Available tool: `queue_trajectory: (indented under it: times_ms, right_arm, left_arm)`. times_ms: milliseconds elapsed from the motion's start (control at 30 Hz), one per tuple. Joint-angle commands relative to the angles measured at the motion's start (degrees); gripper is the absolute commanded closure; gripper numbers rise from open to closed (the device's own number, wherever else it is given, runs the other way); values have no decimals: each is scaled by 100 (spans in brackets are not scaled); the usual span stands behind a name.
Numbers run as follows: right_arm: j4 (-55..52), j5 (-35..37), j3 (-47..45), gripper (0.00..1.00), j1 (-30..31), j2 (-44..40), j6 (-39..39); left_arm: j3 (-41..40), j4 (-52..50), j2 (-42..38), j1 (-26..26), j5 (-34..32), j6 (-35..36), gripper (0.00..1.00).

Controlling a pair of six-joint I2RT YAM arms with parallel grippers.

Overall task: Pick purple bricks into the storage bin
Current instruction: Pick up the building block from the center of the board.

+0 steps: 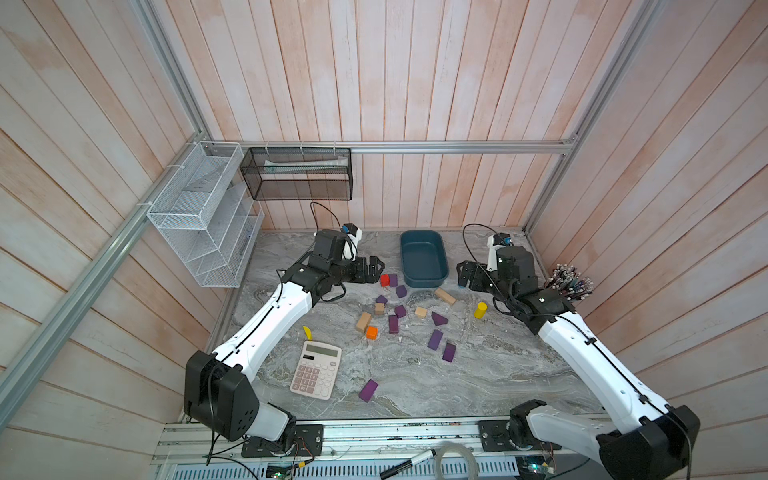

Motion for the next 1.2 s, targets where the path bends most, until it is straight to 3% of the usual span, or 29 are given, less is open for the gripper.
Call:
queue_trajectory:
  times_ms: [0, 233, 367, 567, 900, 1167]
  right_arm:
    - [-668, 29, 234, 4, 144, 210, -241]
    - [-1208, 311, 407, 8, 633, 724, -300]
    - [-1365, 183, 281, 10, 832, 823, -371]
    - [-1221, 63, -320, 11, 1125, 618, 82]
    - [-967, 606, -837, 12, 1821, 550, 1961]
    - [-832, 754, -1357, 14, 1900, 367, 4121]
  left_arm:
    - [-236, -572, -235, -129, -233, 364, 0]
    - [-968, -513, -1040, -1201, -464, 1224, 0]
    - [-1518, -113, -1548, -1532, -36, 1664, 0]
    - [-1814, 166, -1758, -1540, 438, 1962, 0]
    - [-1859, 125, -1879, -1493, -392, 2025, 0]
    - [-1796, 250, -1809, -636, -709, 1708, 5]
